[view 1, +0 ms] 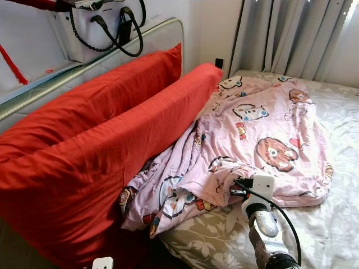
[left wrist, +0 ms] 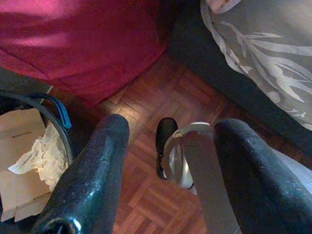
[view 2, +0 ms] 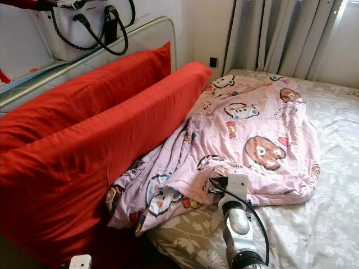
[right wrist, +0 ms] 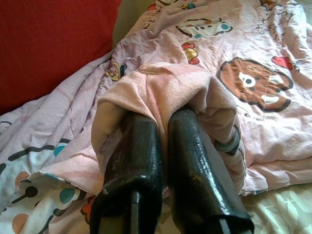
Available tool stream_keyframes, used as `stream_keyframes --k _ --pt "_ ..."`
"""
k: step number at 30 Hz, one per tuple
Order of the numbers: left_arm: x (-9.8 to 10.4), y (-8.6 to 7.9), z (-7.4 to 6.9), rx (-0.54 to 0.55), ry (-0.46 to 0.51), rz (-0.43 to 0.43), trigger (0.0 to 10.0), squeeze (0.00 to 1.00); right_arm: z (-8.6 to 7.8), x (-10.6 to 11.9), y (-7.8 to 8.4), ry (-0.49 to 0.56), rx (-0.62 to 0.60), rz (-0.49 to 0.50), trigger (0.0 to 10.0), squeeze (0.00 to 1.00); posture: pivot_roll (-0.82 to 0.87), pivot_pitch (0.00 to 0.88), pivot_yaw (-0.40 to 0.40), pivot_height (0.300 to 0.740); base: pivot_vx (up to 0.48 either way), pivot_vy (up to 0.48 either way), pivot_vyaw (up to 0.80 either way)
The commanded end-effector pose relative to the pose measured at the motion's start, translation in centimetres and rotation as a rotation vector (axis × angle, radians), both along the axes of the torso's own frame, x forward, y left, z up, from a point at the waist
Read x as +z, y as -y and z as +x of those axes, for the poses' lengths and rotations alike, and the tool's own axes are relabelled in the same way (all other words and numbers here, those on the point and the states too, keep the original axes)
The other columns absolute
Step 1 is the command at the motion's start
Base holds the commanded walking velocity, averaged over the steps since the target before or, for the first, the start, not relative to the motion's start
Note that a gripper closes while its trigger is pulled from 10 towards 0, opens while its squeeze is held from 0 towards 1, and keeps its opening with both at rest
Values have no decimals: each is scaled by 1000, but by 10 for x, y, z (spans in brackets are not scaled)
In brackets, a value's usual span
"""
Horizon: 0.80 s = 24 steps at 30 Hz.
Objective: Clean up the room
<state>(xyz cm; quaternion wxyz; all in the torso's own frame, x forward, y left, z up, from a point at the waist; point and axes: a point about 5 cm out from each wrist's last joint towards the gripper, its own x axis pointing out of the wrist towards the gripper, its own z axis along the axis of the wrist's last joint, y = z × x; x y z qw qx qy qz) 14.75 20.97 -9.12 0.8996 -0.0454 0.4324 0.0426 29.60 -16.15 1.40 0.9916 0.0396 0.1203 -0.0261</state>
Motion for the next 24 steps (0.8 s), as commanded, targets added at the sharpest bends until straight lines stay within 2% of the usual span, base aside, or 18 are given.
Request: stream_keyframes --k 1,19,24 --pt "0 -6 -3 16 -3 3 10000 0 1 0 -4 -5 15 -10 10000 0 94 0 36 740 0 0 0" --pt "0 -5 -4 19 -1 1 10000 0 2 1 -3 -6 13 -14 10000 0 98 0 32 740 0 0 0" --pt "-1 -4 -5 18 -2 1 10000 0 2 1 -3 -7 11 -15 10000 0 97 0 31 740 -240 0 0"
